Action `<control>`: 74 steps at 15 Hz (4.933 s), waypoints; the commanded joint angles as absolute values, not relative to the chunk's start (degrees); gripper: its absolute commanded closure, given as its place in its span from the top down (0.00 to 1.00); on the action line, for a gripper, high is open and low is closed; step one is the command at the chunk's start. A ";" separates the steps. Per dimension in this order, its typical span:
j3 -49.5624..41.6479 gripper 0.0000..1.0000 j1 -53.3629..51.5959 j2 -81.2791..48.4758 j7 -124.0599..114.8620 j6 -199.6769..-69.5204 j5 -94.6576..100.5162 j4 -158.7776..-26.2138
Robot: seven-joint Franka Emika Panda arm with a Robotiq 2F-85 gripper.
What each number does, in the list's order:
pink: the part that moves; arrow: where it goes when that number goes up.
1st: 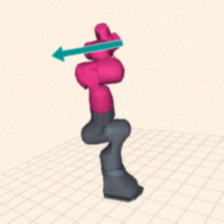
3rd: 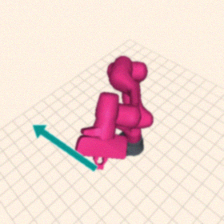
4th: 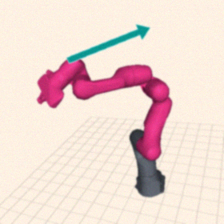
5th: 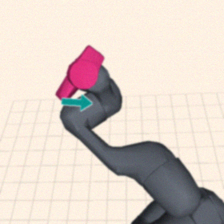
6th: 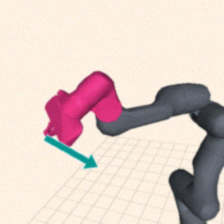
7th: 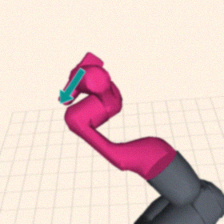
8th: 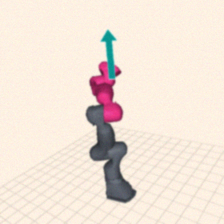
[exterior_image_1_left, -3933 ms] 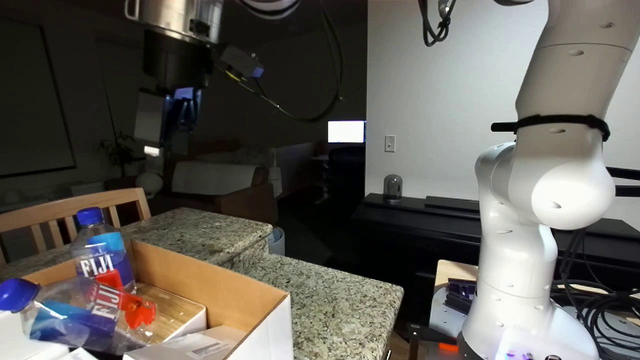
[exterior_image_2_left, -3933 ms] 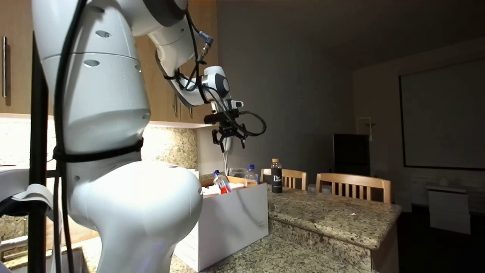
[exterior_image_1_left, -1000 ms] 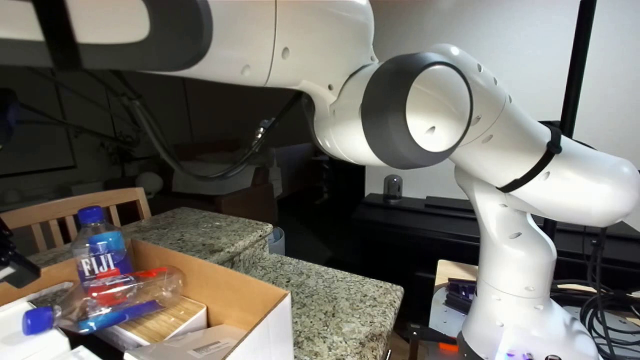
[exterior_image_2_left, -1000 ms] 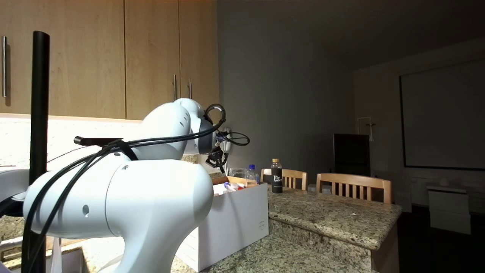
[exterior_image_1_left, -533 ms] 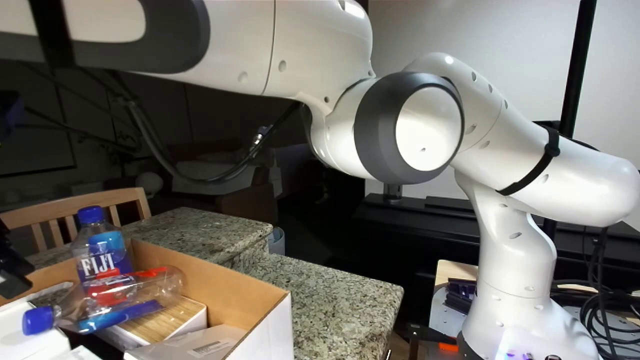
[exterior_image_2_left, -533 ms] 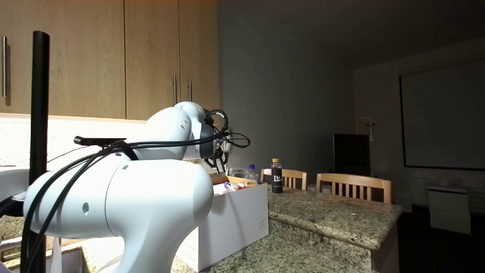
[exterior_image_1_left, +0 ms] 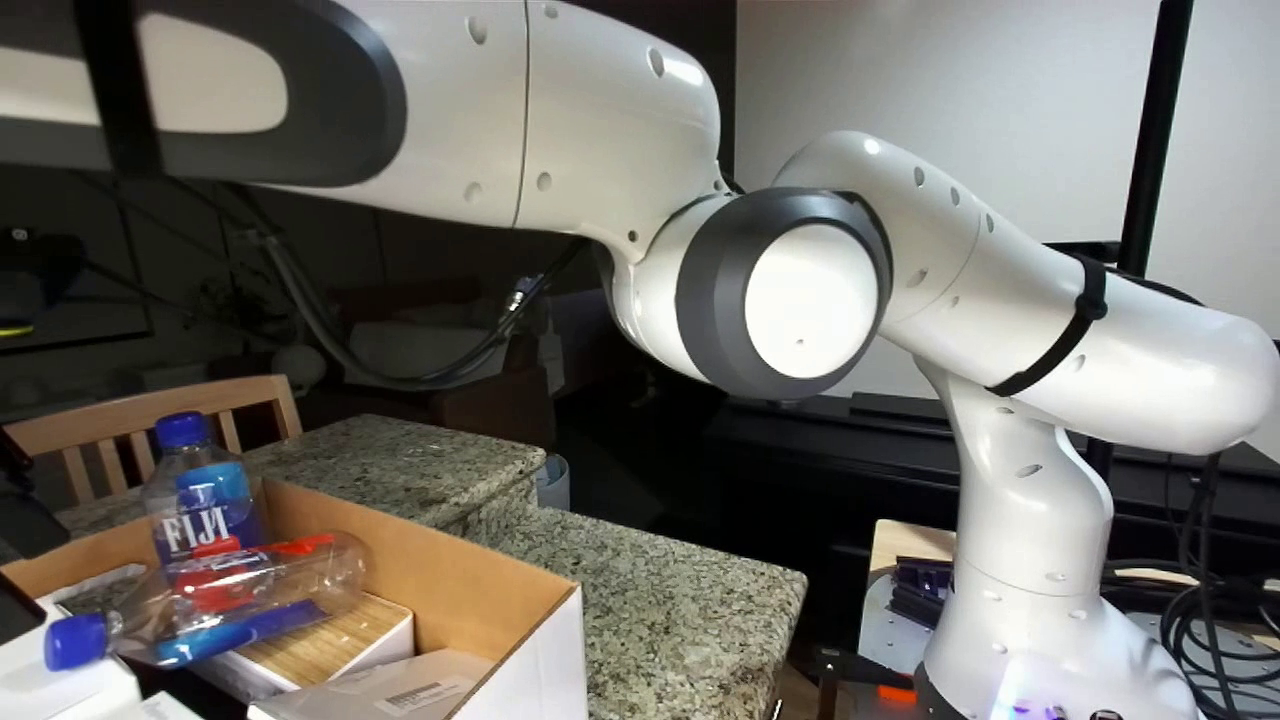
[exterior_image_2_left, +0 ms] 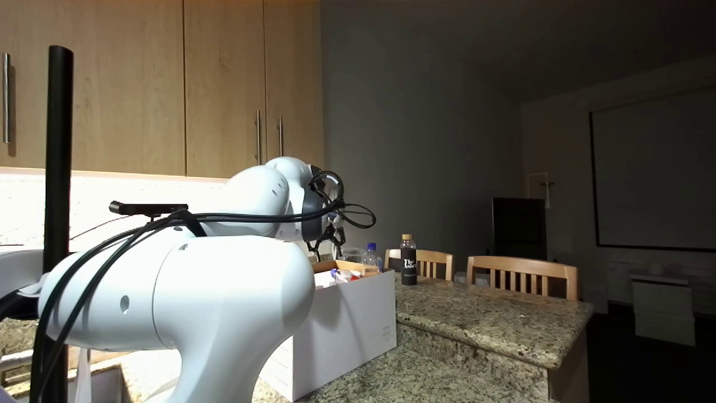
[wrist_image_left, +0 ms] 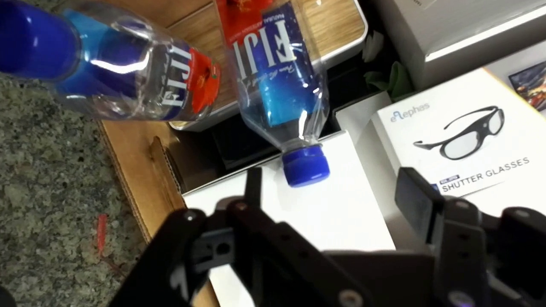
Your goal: Remove one bottle from the box
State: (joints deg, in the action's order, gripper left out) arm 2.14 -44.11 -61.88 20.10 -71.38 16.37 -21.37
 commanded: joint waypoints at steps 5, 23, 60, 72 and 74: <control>3.28 1.00 -41.10 -64.81 21.73 -73.73 10.53 -21.85; 2.80 0.15 -39.48 -63.52 20.06 -71.16 9.95 -22.51; -8.56 0.15 -34.14 -43.72 -21.61 -96.47 16.24 -19.80; -11.33 0.15 -21.19 -47.35 -35.92 -104.80 15.60 -19.97; -11.13 0.15 -20.46 -48.13 -35.80 -104.47 15.34 -20.01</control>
State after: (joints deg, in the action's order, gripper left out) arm -11.95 -21.38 -47.66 -34.42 -105.54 16.15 -20.01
